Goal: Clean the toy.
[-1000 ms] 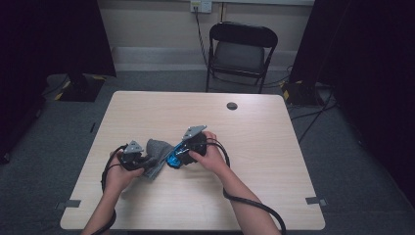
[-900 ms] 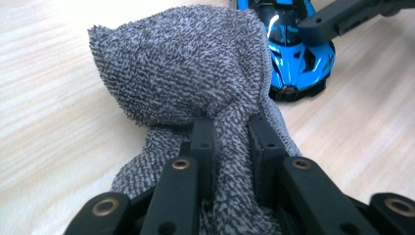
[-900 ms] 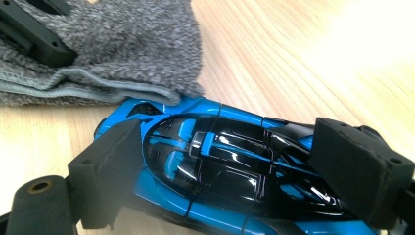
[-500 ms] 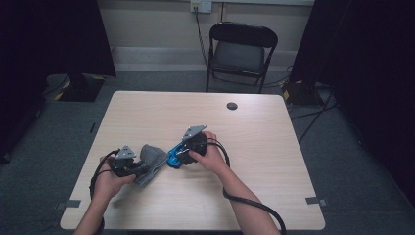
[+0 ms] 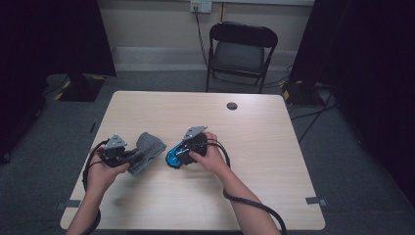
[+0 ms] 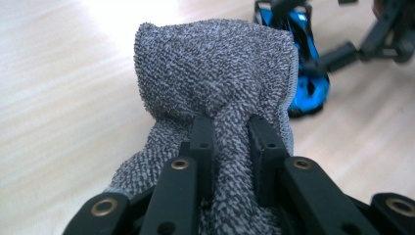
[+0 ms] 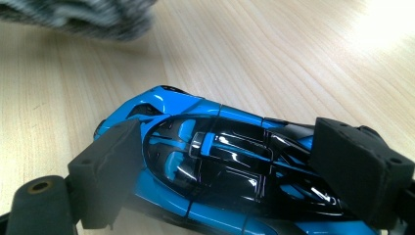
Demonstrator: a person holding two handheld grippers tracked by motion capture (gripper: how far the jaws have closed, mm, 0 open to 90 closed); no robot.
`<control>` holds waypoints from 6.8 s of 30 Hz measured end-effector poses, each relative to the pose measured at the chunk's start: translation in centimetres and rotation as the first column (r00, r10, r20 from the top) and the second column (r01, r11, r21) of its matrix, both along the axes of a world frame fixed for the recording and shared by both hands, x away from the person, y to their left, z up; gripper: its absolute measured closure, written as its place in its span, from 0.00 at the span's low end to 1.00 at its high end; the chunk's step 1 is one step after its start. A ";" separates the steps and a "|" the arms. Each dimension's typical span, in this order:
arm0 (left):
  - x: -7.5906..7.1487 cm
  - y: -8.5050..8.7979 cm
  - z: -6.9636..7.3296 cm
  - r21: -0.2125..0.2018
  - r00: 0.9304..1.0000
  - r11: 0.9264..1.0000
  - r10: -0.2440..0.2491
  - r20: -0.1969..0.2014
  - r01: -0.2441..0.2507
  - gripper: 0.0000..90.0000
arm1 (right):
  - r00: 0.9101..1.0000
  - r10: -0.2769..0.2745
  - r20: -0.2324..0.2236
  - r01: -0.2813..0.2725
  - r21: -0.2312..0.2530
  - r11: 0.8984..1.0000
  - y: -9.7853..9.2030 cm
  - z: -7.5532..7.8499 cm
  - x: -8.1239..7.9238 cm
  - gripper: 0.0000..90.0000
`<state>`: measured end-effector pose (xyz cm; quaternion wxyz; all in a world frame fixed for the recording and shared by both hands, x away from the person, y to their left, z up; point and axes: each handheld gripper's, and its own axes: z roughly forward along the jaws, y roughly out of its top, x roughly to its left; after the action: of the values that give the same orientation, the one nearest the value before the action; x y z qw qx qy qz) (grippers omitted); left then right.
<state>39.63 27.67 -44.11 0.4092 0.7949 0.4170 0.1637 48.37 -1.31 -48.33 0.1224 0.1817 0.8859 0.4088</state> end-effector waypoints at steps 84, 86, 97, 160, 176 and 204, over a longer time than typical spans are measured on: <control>11.4 -9.4 -4.3 0.050 0.992 0.992 -0.112 -0.063 0.115 0.84 | 1.000 0.008 -0.003 -0.008 0.002 1.000 -0.1 0.0 0.1 0.13; 11.2 -9.3 -4.3 0.049 0.992 0.992 -0.112 -0.064 0.116 0.84 | 1.000 0.007 -0.002 -0.007 0.003 1.000 -0.1 0.0 0.1 0.13; 10.1 -8.0 -3.9 0.060 0.989 0.990 -0.119 -0.083 0.124 0.84 | 1.000 0.008 -0.001 -0.008 0.004 1.000 0.0 0.0 0.0 0.13; 0.4 -2.9 -4.6 -0.040 0.991 0.995 -0.096 -0.094 0.092 0.84 | 1.000 0.000 -0.005 0.000 -0.008 1.000 0.1 0.1 0.0 0.13; -1.3 -1.2 -2.7 -0.018 0.993 0.998 -0.065 -0.096 0.063 0.84 | 1.000 -0.002 0.003 0.002 0.004 1.000 0.0 0.0 -0.1 0.13; 2.6 -0.7 0.4 -0.058 1.000 0.998 0.013 0.005 -0.013 0.84 | 1.000 -0.002 0.005 0.002 0.009 1.000 0.0 -0.1 -0.1 0.13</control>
<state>42.26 27.00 -43.72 0.4320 0.7796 0.4256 0.1562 48.29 -1.35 -48.43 0.1242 0.1820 0.8835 0.4133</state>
